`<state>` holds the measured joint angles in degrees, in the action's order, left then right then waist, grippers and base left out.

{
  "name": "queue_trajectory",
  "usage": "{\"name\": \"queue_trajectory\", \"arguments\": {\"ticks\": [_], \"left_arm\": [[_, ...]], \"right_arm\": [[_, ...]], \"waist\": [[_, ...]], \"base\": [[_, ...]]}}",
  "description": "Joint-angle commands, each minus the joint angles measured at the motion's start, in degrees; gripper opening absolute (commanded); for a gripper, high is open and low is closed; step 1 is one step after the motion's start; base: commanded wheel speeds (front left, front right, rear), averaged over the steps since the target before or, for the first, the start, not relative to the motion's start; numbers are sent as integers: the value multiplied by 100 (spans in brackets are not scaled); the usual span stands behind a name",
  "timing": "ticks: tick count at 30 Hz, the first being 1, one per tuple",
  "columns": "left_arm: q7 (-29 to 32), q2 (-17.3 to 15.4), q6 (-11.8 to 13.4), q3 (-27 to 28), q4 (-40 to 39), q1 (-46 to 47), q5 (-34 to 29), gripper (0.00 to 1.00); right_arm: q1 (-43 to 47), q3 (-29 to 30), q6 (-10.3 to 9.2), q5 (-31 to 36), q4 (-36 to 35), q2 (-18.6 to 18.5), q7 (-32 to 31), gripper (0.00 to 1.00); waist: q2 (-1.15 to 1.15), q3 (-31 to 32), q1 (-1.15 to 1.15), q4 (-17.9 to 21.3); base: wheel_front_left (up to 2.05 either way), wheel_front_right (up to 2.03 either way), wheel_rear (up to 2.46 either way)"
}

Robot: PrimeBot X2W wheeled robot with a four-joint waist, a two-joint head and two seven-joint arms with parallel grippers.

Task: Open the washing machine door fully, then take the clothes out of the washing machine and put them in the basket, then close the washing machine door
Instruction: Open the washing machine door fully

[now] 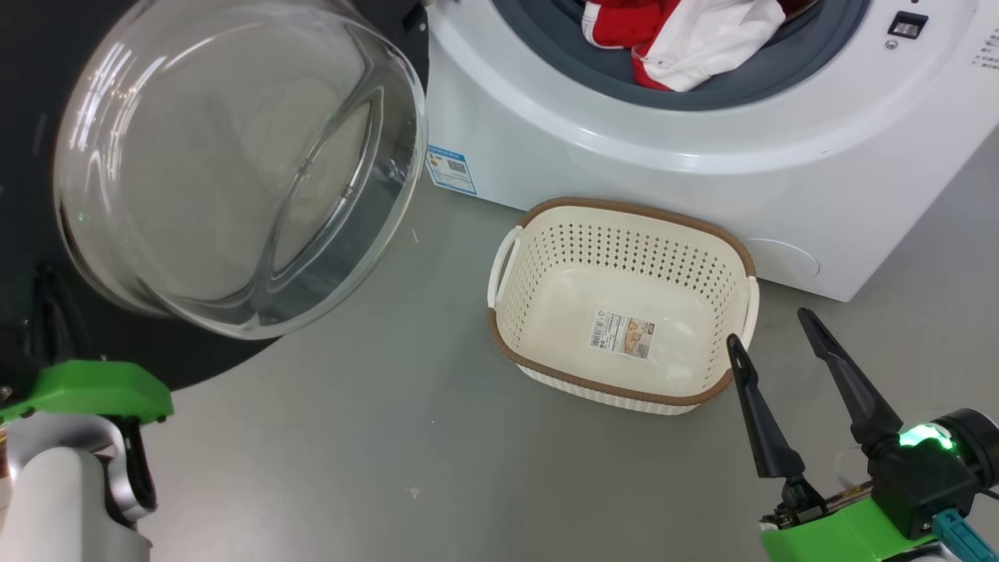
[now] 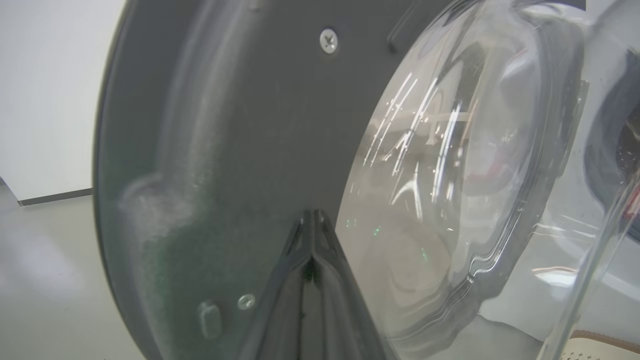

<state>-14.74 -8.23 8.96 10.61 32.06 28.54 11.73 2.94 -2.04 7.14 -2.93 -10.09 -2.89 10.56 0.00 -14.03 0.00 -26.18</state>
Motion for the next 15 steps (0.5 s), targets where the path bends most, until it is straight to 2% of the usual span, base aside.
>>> {"name": "queue_trajectory", "arguments": {"ticks": [1, 15], "left_arm": [[-26, -360, -9, 270, -60, 148, -37, 0], [-26, -357, -39, 582, 107, 158, -126, 0]], "right_arm": [[-195, -139, 35, 27, -176, 2, -3, 100], [-211, -199, 35, 32, -164, 2, 2, 100]], "waist": [[0, 4, 0, 3], [0, -23, 0, 103]], "base": [[0, 0, 0], [0, 0, 0]]}}
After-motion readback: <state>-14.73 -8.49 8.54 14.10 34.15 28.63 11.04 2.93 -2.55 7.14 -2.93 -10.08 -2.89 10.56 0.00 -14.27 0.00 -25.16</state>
